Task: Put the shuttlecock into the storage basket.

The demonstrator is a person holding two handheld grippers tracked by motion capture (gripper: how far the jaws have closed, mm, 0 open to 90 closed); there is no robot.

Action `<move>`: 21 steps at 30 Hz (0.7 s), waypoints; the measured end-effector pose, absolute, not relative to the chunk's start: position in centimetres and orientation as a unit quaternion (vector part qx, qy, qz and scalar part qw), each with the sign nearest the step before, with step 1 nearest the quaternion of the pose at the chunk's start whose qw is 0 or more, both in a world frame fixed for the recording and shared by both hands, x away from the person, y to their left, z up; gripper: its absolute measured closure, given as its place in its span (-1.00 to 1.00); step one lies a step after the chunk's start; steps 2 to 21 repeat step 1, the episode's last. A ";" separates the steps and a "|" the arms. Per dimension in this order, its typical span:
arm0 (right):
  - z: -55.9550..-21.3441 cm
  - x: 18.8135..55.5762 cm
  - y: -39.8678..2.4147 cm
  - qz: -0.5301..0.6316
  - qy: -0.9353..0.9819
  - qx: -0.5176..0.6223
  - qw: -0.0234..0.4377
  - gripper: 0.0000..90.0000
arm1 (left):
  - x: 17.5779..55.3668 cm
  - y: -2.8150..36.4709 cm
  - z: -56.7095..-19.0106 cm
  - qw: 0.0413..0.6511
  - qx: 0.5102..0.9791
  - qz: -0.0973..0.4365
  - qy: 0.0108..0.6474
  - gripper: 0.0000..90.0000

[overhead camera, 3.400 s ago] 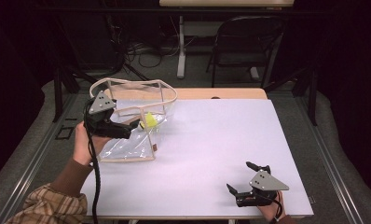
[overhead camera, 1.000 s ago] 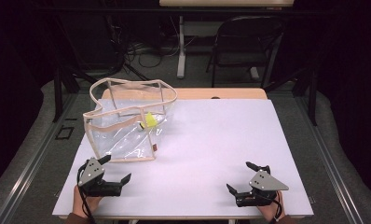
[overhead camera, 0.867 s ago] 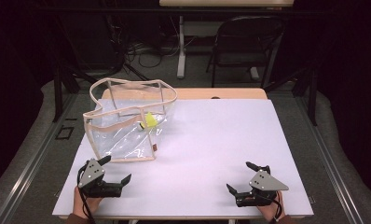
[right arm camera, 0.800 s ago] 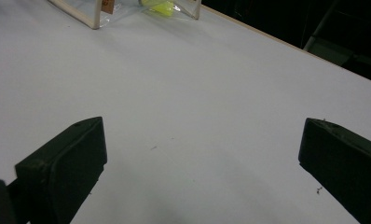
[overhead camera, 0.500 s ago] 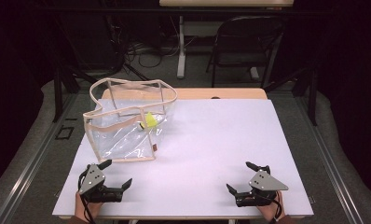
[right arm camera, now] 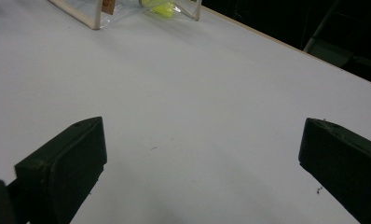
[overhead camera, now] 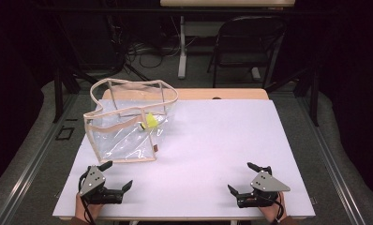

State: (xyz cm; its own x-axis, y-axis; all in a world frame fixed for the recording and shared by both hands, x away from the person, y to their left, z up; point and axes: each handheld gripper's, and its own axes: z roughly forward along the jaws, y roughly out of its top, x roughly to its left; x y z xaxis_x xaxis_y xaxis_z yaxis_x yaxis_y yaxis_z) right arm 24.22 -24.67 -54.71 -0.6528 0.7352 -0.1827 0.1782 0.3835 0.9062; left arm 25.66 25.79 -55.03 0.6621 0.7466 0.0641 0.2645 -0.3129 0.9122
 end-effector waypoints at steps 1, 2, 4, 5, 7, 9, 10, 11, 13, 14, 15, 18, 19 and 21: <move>-54.7 24.2 -24.7 0.471 0.777 0.294 0.296 -0.99 | 25.7 25.8 -55.0 0.485 0.772 0.248 0.327 -1.00; -54.7 24.2 -24.7 0.471 0.777 0.294 0.296 -0.99 | 25.7 25.8 -55.0 0.485 0.772 0.248 0.327 -1.00; -54.7 24.2 -24.7 0.471 0.777 0.294 0.296 -0.99 | 25.7 25.8 -55.0 0.485 0.772 0.248 0.327 -1.00; -54.7 24.2 -24.7 0.471 0.777 0.294 0.296 -0.99 | 25.7 25.8 -55.0 0.485 0.772 0.248 0.327 -1.00; -54.7 24.2 -24.7 0.471 0.777 0.294 0.296 -0.99 | 25.7 25.8 -55.0 0.485 0.772 0.248 0.327 -1.00; -54.7 24.2 -24.7 0.471 0.777 0.294 0.296 -0.99 | 25.7 25.8 -55.0 0.485 0.772 0.248 0.327 -1.00; -54.7 24.2 -24.7 0.471 0.777 0.294 0.296 -0.99 | 25.7 25.8 -55.0 0.485 0.772 0.248 0.327 -1.00; -54.7 24.2 -24.7 0.471 0.777 0.294 0.296 -0.99 | 25.7 25.8 -55.0 0.485 0.772 0.248 0.327 -1.00; -54.7 24.2 -24.7 0.471 0.777 0.294 0.296 -0.99 | 25.7 25.8 -55.0 0.485 0.772 0.248 0.327 -1.00; -54.7 24.2 -24.7 0.471 0.777 0.294 0.296 -0.99 | 25.7 25.8 -55.0 0.485 0.772 0.248 0.327 -1.00; -54.7 24.2 -24.7 0.471 0.777 0.294 0.296 -0.99 | 25.7 25.8 -55.0 0.485 0.772 0.248 0.327 -1.00; -54.7 24.2 -24.7 0.471 0.777 0.294 0.296 -0.99 | 25.7 25.8 -55.0 0.485 0.772 0.248 0.327 -1.00; -54.7 24.2 -24.7 0.471 0.777 0.294 0.296 -0.99 | 25.7 25.8 -55.0 0.485 0.772 0.248 0.327 -1.00; -54.7 24.2 -24.7 0.471 0.777 0.294 0.296 -0.99 | 25.7 25.8 -55.0 0.485 0.772 0.248 0.327 -1.00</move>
